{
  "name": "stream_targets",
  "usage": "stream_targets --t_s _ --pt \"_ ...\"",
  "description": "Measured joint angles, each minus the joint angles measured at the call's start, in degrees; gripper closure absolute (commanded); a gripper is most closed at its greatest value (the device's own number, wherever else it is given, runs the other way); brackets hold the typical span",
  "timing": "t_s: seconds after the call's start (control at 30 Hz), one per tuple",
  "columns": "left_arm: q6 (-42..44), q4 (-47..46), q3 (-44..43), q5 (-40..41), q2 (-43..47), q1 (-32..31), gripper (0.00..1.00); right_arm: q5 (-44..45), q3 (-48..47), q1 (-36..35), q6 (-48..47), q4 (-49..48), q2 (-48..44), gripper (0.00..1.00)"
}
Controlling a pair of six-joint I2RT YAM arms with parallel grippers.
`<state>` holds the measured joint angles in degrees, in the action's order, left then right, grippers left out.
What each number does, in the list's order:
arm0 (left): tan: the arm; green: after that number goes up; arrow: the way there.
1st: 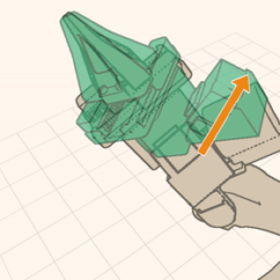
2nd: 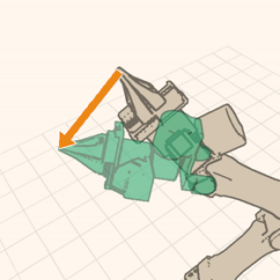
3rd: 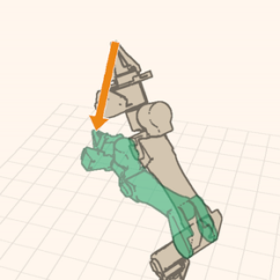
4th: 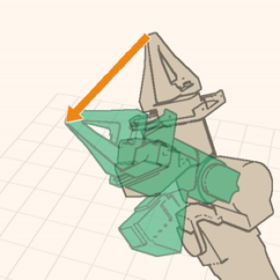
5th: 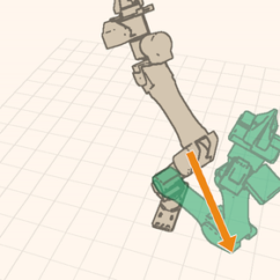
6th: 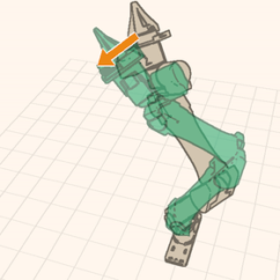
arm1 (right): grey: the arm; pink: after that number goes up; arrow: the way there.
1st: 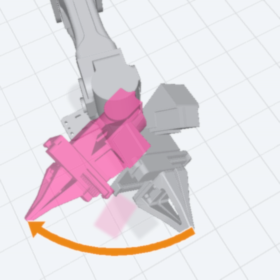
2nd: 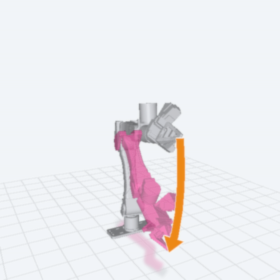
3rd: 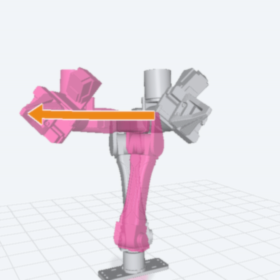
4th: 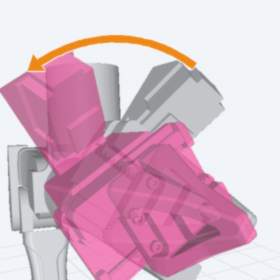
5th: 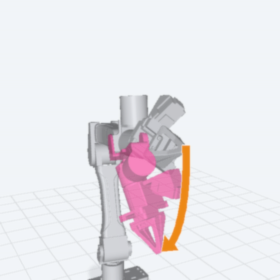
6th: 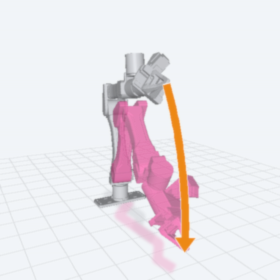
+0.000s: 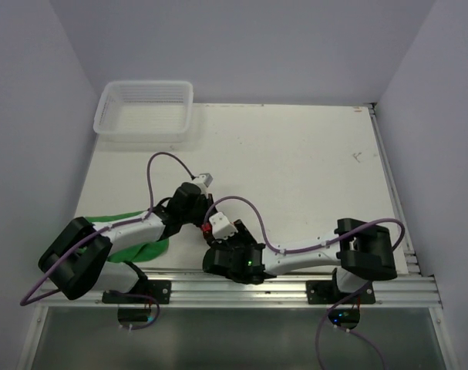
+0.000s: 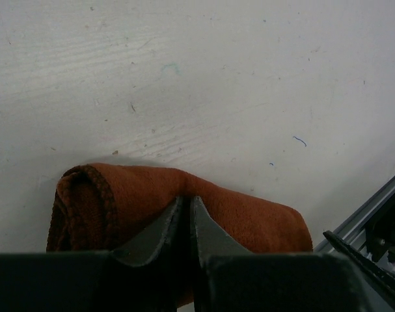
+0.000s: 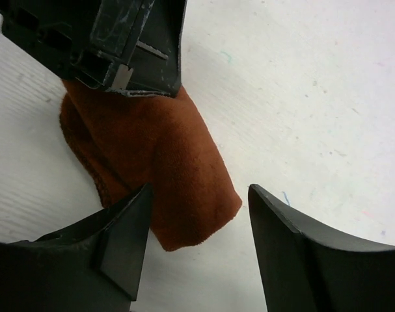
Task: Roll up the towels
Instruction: Roll the towel
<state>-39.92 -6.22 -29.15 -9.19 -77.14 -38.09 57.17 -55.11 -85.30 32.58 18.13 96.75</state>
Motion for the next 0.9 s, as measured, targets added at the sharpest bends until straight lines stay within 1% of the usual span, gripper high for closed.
stream_targets --t_s 0.07,0.17,0.23,0.37,0.47,0.7,0.8,0.9 --pt "0.0 -0.2 0.1 0.0 -0.1 0.0 0.88 -1.7 2.1 0.3 0.0 -2.4 -2.8 0.32" --pt "0.0 -0.5 0.3 0.1 -0.1 -0.1 0.88 -4.5 4.9 0.9 0.1 -5.2 -6.7 0.32" --pt "0.0 -0.8 0.4 0.2 -0.1 -0.1 0.89 -7.9 7.3 2.0 0.5 -7.5 -9.9 0.32" --pt "0.0 -1.6 0.9 0.3 -0.1 -0.2 0.89 -17.7 13.5 7.9 2.0 -13.8 -17.5 0.31" --pt "0.0 -1.8 0.9 0.3 -0.1 -0.2 0.89 -24.9 15.8 13.1 3.5 -16.2 -20.8 0.31" --pt "-0.1 -2.6 1.7 0.5 0.4 -0.2 0.89 -41.2 20.2 22.2 8.6 -23.0 -20.9 0.31" --pt "-0.1 -2.9 2.0 0.5 0.5 -0.2 0.89 -44.9 22.4 24.9 10.4 -24.6 -19.8 0.30" --pt "-0.2 -3.1 2.3 0.4 0.8 -0.2 0.90 -47.5 23.9 25.4 11.8 -26.4 -19.1 0.30"
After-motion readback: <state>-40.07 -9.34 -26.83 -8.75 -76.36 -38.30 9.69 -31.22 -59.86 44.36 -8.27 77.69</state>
